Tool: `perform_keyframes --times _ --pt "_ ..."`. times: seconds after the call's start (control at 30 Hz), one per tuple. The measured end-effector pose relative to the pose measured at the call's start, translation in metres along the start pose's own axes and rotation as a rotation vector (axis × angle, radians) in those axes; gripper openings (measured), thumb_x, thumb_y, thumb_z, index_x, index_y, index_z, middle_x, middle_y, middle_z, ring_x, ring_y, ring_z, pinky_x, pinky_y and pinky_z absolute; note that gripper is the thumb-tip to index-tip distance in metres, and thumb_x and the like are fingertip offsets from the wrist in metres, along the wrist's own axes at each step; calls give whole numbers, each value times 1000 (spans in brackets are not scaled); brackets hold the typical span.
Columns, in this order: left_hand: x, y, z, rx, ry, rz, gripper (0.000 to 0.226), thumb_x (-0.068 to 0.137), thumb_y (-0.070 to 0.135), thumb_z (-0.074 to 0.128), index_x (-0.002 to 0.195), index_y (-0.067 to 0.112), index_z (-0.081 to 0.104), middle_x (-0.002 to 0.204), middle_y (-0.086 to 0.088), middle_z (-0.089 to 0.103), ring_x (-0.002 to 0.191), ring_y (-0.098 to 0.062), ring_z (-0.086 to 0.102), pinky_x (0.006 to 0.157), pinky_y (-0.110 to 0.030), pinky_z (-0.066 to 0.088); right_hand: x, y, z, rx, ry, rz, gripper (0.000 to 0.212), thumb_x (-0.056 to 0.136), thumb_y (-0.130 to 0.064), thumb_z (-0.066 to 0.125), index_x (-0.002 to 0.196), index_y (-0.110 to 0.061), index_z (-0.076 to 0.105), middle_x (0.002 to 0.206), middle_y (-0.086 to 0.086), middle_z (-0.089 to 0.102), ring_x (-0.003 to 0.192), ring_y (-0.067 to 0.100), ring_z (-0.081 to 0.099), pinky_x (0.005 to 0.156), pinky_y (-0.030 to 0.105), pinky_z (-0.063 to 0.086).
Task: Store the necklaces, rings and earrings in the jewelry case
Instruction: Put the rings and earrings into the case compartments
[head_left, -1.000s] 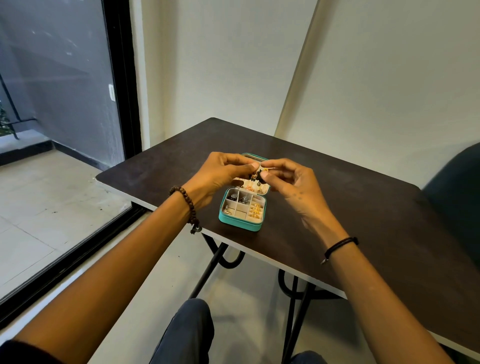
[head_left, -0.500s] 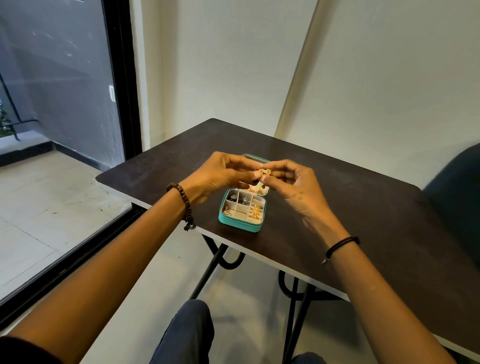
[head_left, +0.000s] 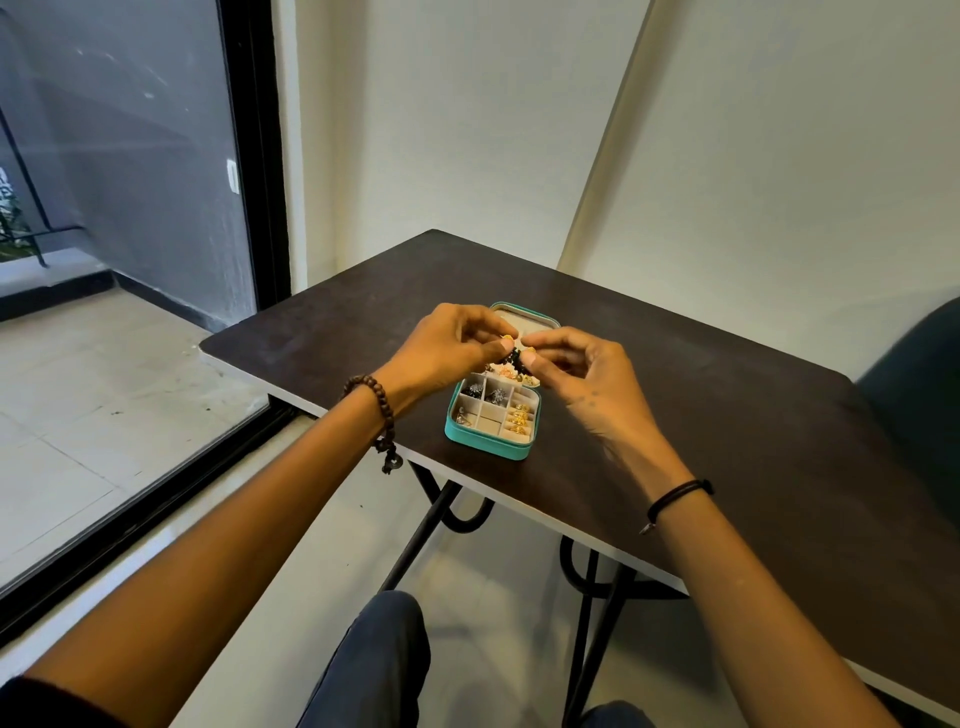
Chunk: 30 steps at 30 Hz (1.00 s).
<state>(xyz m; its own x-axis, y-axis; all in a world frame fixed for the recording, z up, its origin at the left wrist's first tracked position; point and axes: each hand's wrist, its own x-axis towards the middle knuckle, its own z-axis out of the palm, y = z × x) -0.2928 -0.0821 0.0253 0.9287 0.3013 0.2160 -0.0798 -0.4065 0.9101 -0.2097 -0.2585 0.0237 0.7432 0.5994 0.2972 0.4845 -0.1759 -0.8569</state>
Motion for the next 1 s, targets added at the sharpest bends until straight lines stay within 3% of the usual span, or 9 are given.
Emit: perform_keyframes --times 0.13,0.3,0.53,0.7,0.87,1.0 --pt "-5 -13 -6 -48 16 -31 21 88 16 70 109 15 69 98 0 74 91 -10 71 82 -28 59 -3 1 7 -58 -31 15 19 89 -24 75 107 -26 71 101 -9 75 95 -3 69 77 17 56" --pt "-15 -19 -11 -46 31 -26 17 86 15 71 103 17 71 99 4 73 88 -4 71 70 -15 56 -10 2 19 -130 -134 26 16 88 -20 76 102 -26 71 98 -10 73 91 -1 70 74 15 56" --pt "-18 -26 -11 -24 48 -21 16 85 17 72 101 20 72 99 6 74 89 -2 71 72 -16 57 -22 7 30 -350 -210 4 21 92 -21 73 112 -24 72 104 -14 67 88 -9 61 69 7 49" --pt "-20 -27 -9 2 47 -3 17 84 17 73 101 18 72 95 9 73 88 0 71 70 -13 56 -21 10 33 -418 -210 23 21 91 -22 74 111 -23 69 114 -5 73 110 7 64 93 33 57" --pt "-20 -30 -8 1 57 -2 20 84 18 74 103 15 73 97 6 74 90 -2 71 73 -16 58 -20 12 34 -495 -208 26 15 93 -25 71 108 -26 67 121 -3 69 115 12 62 89 37 58" --pt "-21 -33 -5 4 61 -3 21 83 17 75 104 14 74 99 5 74 90 -3 71 72 -15 57 -22 14 37 -597 -189 -15 16 93 -28 70 109 -30 72 134 3 57 129 19 47 93 37 54"
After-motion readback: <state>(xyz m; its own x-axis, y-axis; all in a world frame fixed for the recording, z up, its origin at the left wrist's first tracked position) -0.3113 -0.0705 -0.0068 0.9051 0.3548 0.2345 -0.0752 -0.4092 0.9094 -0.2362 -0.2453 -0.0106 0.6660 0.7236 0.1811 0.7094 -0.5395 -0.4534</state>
